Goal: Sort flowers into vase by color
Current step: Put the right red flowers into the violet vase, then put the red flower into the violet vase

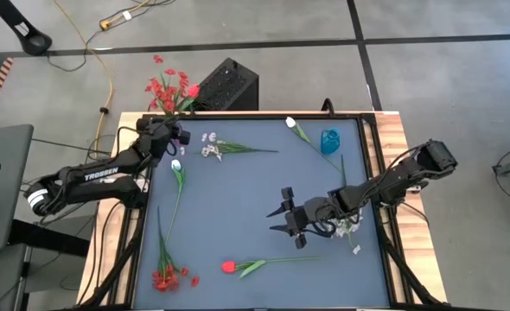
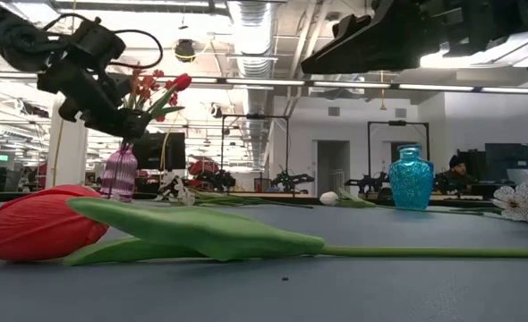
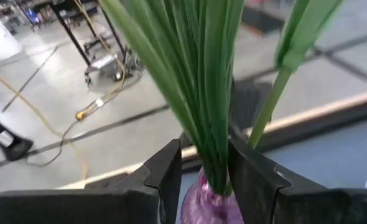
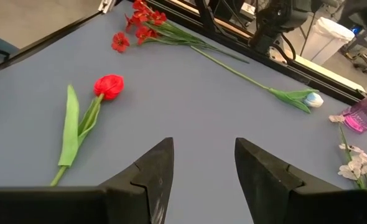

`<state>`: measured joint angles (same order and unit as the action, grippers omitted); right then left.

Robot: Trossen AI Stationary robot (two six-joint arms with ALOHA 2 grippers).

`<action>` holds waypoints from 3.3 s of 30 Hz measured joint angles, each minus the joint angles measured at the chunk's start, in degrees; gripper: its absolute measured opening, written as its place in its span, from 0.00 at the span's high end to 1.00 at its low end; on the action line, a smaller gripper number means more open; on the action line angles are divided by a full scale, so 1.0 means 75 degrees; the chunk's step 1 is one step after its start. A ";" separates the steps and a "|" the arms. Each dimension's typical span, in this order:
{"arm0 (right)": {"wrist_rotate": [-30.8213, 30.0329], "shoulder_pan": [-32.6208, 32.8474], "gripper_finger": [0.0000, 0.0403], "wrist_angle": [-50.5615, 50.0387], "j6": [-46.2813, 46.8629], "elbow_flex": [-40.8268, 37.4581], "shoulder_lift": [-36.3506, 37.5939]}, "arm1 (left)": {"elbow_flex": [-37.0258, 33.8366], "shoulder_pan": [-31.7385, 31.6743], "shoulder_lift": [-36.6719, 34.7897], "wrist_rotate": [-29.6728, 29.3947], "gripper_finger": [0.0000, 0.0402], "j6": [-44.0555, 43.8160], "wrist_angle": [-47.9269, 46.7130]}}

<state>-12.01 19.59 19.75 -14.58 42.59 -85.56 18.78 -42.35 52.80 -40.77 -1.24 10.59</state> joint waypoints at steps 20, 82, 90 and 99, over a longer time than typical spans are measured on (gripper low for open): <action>-0.0002 -0.0009 0.51 -0.0117 0.0016 0.0002 0.0000 | 0.1958 -0.0102 0.0000 0.0583 0.71 -0.0255 -0.4437; -0.0005 0.1593 0.51 -0.1188 0.2745 0.0496 -0.0490 | 0.3684 0.7647 0.0950 0.5628 0.71 -0.0389 -0.4208; 0.0007 0.1582 0.51 -0.2269 0.2540 0.2108 -0.2239 | 0.3681 0.8890 0.2377 0.4863 0.71 -0.0458 -0.3267; 0.0015 0.1670 0.51 -0.2609 0.2758 0.2975 -0.3379 | 0.3675 0.9979 0.3546 0.3084 0.74 -0.0535 -0.2254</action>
<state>-11.90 32.12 0.18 6.11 64.90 -110.90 46.35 32.50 79.39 -17.65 -5.26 -6.32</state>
